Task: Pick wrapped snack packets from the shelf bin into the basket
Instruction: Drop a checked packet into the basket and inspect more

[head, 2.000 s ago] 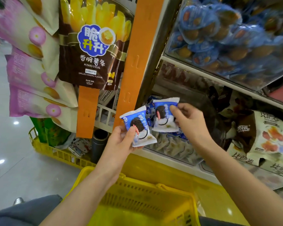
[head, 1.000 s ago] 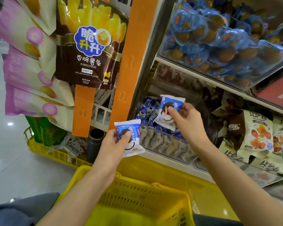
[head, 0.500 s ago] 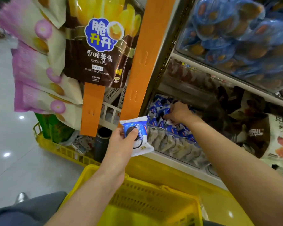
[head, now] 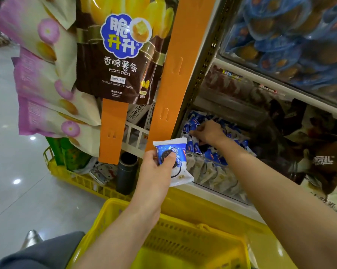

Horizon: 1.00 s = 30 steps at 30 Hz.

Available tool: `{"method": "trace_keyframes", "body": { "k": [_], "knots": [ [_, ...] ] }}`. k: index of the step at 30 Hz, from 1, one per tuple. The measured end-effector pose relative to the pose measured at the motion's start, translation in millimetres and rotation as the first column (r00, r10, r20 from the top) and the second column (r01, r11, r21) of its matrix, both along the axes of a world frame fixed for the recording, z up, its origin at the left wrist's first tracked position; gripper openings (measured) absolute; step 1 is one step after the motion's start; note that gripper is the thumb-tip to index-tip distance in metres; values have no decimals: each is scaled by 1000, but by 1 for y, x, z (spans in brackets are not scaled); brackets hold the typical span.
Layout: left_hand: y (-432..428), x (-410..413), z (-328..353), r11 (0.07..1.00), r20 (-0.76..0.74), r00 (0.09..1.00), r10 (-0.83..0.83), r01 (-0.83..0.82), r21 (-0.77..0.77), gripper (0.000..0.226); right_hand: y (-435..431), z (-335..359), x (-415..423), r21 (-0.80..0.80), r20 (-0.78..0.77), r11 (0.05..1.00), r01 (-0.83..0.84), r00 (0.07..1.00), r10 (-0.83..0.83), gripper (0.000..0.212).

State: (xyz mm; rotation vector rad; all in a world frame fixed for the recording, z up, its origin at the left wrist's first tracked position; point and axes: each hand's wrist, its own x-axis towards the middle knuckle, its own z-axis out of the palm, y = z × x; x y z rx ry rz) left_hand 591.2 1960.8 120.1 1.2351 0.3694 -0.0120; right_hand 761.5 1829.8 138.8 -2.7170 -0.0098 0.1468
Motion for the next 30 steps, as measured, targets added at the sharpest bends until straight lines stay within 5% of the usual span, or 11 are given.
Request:
{"method": "trace_keyframes", "body": {
  "k": [4,7,11,18,25,30],
  "knots": [
    [-4,-1,0,991,-115,989,-98,86,-99,19,-13,7,-5,6,-63,999,-54,996,55,43],
    [-8,-4,-2,986,-138,982,-127,110,-125,5,-19,14,-28,40,234,993,-113,967,101,33],
    [-13,-9,-9,991,-125,984,-129,123,-55,25,-22,19,-91,269,464,928,-258,879,110,17],
    [-31,-31,-23,967,-40,970,-239,242,83,24,-35,-19,-173,403,126,883,-242,970,209,17],
    [-43,-43,-40,898,5,945,-326,308,314,11,-51,-42,-193,747,-68,665,0,995,77,11],
    [-44,-41,-42,929,48,953,-300,281,241,10,-48,-53,-193,782,-65,623,22,997,45,5]
  ]
}}
